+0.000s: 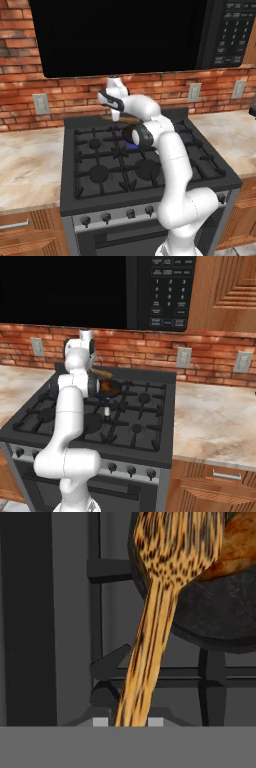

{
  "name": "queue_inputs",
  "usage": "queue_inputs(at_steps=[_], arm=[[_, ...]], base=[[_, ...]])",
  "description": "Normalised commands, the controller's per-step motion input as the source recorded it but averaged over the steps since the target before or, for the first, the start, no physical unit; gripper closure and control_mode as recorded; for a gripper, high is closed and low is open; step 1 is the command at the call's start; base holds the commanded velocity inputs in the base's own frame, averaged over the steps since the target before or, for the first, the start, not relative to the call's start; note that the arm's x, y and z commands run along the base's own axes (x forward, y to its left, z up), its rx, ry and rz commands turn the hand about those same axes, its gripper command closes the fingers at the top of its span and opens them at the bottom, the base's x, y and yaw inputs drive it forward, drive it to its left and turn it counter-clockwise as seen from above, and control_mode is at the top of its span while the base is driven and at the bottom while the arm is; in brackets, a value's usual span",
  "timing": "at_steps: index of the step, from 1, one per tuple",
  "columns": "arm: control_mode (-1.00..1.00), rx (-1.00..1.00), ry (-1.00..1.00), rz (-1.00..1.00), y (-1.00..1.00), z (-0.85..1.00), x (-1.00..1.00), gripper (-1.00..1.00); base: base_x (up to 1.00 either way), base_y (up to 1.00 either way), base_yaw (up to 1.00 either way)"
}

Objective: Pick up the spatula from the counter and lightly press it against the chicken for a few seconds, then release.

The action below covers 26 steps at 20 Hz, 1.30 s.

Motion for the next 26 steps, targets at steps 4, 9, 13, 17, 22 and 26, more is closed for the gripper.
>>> queue_inputs(at_steps=[4,9,13,17,22,26], arm=[[-1.0,0.0,-0.05,0.0,0.05,0.06,-0.2,1.0],[-1.0,-0.01,0.0,0.0,0.02,-0.12,-0.23,1.0],[-1.0,0.0,-0.05,0.0,0.14,0.0,-0.45,1.0],[-1.0,0.0,-0.09,0.0,0.25,0.0,-0.55,1.0],[-1.0,-0.01,-0.06,0.0,0.27,-0.01,-0.58,1.0],[-1.0,-0.01,-0.06,0.0,0.27,0.0,-0.66,1.0]], base=[[0.0,0.0,0.0],[0.0,0.0,0.0],[0.0,0.0,0.0],[0.0,0.0,0.0],[0.0,0.0,0.0],[0.0,0.0,0.0]])
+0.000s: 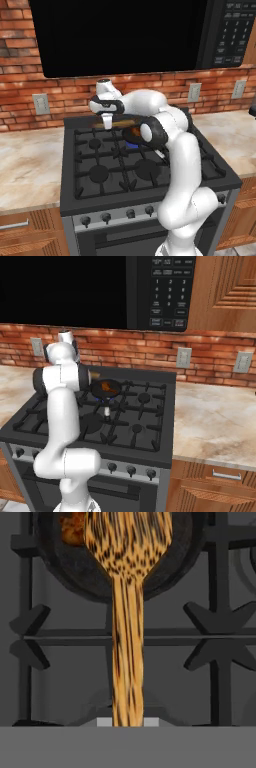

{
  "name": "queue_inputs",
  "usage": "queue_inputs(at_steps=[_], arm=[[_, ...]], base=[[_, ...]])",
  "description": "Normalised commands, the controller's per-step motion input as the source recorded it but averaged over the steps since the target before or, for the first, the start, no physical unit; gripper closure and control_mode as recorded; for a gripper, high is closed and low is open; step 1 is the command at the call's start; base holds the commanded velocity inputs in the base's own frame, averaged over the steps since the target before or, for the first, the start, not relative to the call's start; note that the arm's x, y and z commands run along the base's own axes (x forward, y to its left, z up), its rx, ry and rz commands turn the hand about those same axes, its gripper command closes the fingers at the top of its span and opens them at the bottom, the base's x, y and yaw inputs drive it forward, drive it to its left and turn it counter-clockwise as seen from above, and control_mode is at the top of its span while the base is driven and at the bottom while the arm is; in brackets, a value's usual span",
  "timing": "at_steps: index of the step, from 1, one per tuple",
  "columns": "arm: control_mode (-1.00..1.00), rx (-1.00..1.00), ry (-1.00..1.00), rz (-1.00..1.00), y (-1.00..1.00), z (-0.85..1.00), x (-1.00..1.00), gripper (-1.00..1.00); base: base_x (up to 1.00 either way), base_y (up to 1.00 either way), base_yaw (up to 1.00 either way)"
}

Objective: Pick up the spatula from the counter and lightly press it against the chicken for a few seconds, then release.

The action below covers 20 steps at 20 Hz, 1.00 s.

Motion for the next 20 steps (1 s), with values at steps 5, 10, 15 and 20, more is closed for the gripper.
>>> queue_inputs(at_steps=[5,10,15,20], arm=[[-1.0,-0.01,-0.12,0.0,0.26,0.01,-0.73,1.0],[-1.0,0.0,-0.16,0.0,0.24,0.14,-0.71,1.0],[-1.0,-0.01,-0.22,0.0,0.21,0.29,-0.72,1.0],[-1.0,0.0,-0.21,0.0,0.19,0.42,-0.72,1.0]], base=[[0.0,0.0,0.0],[0.0,0.0,0.0],[0.0,0.0,0.0],[0.0,0.0,0.0]])
